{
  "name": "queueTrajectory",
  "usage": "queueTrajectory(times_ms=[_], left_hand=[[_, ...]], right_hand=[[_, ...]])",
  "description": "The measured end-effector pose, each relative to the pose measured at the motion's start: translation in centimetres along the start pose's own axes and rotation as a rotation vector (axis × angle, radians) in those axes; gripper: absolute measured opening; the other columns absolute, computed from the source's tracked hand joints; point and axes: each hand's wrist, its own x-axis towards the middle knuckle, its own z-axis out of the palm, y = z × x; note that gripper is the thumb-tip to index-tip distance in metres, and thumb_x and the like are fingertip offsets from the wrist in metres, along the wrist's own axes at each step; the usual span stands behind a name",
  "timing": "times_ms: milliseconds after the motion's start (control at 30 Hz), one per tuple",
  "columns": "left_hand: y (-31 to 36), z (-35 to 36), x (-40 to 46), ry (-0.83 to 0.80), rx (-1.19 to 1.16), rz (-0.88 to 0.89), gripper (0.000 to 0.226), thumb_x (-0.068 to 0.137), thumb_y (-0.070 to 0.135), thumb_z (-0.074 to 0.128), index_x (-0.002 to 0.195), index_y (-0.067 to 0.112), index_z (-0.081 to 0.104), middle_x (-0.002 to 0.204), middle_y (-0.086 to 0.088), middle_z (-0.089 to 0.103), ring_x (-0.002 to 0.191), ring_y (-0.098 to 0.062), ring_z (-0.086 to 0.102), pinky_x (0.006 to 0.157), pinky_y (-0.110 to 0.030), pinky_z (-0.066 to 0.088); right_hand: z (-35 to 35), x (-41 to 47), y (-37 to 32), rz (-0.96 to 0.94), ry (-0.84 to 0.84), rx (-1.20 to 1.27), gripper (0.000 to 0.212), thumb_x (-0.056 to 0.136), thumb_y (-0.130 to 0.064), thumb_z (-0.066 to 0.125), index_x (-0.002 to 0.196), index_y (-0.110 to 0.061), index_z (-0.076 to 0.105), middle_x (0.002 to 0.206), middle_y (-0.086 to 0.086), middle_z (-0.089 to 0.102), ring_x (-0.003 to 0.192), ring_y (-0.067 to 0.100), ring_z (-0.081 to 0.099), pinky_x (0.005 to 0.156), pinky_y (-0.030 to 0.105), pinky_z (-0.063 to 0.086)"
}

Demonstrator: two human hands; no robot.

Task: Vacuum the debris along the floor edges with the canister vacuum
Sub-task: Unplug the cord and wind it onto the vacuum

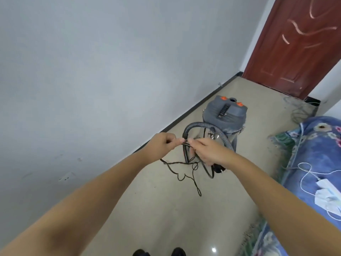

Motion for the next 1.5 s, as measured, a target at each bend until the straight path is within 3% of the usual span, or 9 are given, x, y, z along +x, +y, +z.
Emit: queueTrajectory(times_ms=[200,433,600,733,933,1067,1233,1400,1500], left_hand=[[-3.6,-1.0,2.1,0.01,-0.165,-0.058,0.057,0.085,0.064,0.051,0.053,0.021,0.03,0.054,0.006,0.028,0.051,-0.01,0.031,0.051,-0.016,0.038],[-11.9,-3.4,1.4,-0.15,0.354,-0.28,0.048,0.098,0.051,0.04,0.068,0.016,0.055,0.058,0.004,0.049,0.054,-0.014,0.045,0.057,-0.024,0.036],[-2.2,0.2,3.3,-0.67,0.791,0.167,0.047,0.101,0.049,0.034,0.071,0.016,0.047,0.063,0.006,0.044,0.071,-0.018,0.046,0.061,-0.03,0.032],[4.4,0.4,6.3,-0.497,0.708,0.397,0.032,0.1,0.034,0.045,0.082,0.015,0.064,0.064,0.011,0.044,0.067,-0.014,0.044,0.056,-0.024,0.032],[3.1,-0.1,8.3,-0.346,0.34,0.296,0.049,0.092,0.038,0.061,0.051,0.018,0.042,0.046,0.009,0.035,0.045,-0.008,0.031,0.047,-0.023,0.025],[-2.3,-2.4,8.0,-0.203,0.09,0.104,0.051,0.087,0.047,0.063,0.051,0.018,0.042,0.047,0.01,0.031,0.044,-0.005,0.028,0.045,-0.016,0.023],[-10.2,-5.3,6.3,-0.092,0.098,-0.155,0.052,0.092,0.043,0.057,0.051,0.023,0.033,0.05,0.008,0.029,0.047,-0.007,0.03,0.048,-0.016,0.025],[-9.6,-3.2,4.2,-0.3,0.316,-0.159,0.034,0.103,0.031,0.038,0.073,0.017,0.046,0.068,0.001,0.05,0.066,-0.017,0.047,0.063,-0.027,0.039],[-3.6,-1.5,4.1,-0.651,0.69,0.019,0.035,0.104,0.038,0.029,0.09,0.015,0.051,0.084,-0.004,0.055,0.077,-0.022,0.052,0.072,-0.033,0.04]], right_hand=[[-10.0,-3.6,3.0,-0.056,0.219,0.658,0.035,0.094,-0.037,0.048,0.063,-0.02,0.051,0.049,-0.01,0.015,0.039,0.006,0.012,0.035,0.016,0.017],[-14.9,-3.0,4.5,0.006,0.856,1.59,0.037,0.103,-0.021,0.03,0.067,-0.018,0.036,0.038,-0.009,0.027,0.029,0.004,0.023,0.035,0.013,0.019],[-7.4,3.4,-1.5,0.079,0.802,0.852,0.037,0.106,-0.023,0.028,0.077,-0.011,0.047,0.054,0.0,0.065,0.05,0.014,0.065,0.049,0.022,0.054],[-1.6,5.0,-2.5,0.077,0.41,-0.196,0.027,0.105,-0.028,0.031,0.093,-0.009,0.045,0.082,0.009,0.058,0.079,0.029,0.058,0.076,0.039,0.049],[-2.8,3.4,-3.3,0.176,0.26,-0.262,0.039,0.103,-0.036,0.035,0.07,-0.02,0.049,0.064,-0.002,0.049,0.053,0.011,0.044,0.048,0.017,0.033],[-8.5,-1.3,-2.3,0.213,0.223,0.208,0.042,0.091,-0.044,0.06,0.056,-0.022,0.052,0.04,-0.009,0.03,0.033,0.009,0.022,0.034,0.016,0.02],[-15.0,-6.3,0.0,0.023,0.444,1.104,0.039,0.085,-0.036,0.05,0.048,-0.021,0.051,0.049,-0.012,0.006,0.038,0.008,0.003,0.034,0.013,0.014],[-15.5,-4.4,-0.4,-0.16,0.662,1.754,0.051,0.1,-0.025,0.036,0.05,-0.014,0.04,0.04,-0.011,0.027,0.031,0.004,0.024,0.038,0.011,0.023],[-14.1,-1.1,-2.8,-0.122,0.838,1.602,0.047,0.106,-0.029,0.027,0.063,-0.014,0.037,0.045,-0.003,0.043,0.036,0.004,0.039,0.037,0.013,0.033]])
